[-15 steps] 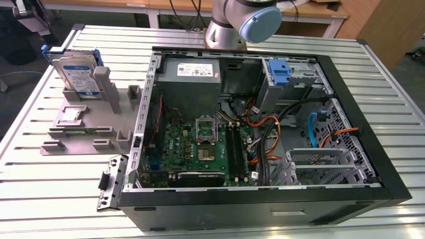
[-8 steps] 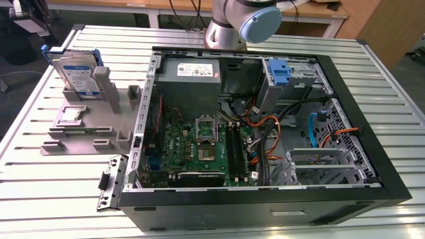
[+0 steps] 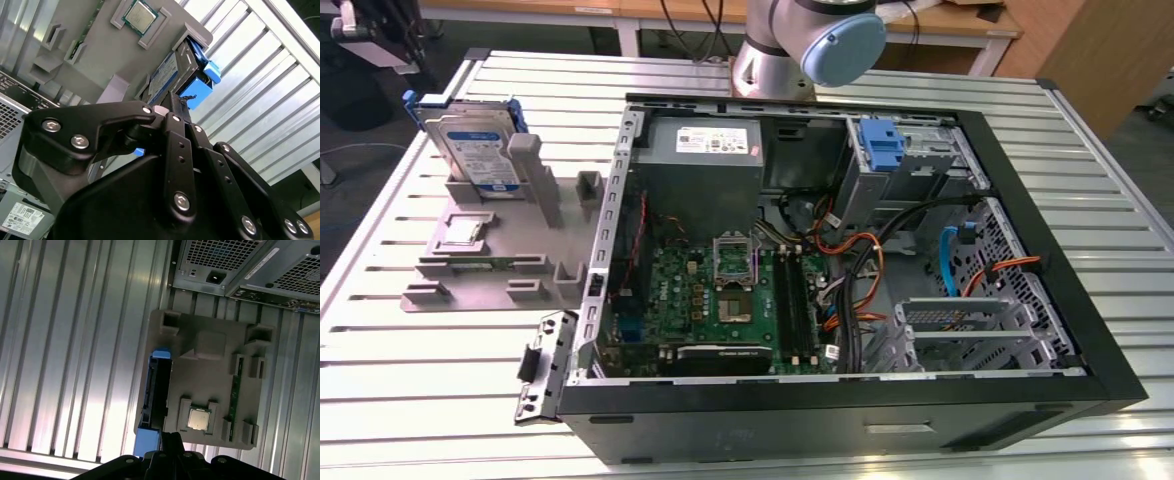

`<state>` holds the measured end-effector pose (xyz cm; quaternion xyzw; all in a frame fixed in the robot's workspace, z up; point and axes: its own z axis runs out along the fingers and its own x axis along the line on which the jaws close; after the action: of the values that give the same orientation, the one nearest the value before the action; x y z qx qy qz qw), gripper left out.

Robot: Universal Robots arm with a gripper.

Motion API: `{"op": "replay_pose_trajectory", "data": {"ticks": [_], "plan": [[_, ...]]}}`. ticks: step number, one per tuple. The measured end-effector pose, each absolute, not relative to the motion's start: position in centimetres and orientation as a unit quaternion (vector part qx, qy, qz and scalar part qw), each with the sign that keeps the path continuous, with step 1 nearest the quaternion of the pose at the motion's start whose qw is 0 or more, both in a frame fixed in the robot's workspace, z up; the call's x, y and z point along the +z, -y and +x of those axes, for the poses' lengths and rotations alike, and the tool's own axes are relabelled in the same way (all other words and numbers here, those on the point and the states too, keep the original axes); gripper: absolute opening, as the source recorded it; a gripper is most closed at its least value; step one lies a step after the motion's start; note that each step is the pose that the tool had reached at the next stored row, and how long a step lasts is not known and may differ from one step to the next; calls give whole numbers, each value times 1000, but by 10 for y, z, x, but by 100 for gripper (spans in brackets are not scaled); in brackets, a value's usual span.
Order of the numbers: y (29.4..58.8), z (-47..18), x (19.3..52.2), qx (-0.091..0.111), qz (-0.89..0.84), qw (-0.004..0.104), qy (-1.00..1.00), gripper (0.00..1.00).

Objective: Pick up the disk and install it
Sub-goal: 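Pick up the disk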

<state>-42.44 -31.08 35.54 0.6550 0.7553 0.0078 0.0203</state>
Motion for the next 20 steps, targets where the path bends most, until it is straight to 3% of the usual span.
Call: {"op": "replay_pose_trajectory", "data": {"ticks": [13,20], "plan": [[310,-424,353,7,675,20,-738,11],[306,-424,350,1,676,13,-737,11]]}}
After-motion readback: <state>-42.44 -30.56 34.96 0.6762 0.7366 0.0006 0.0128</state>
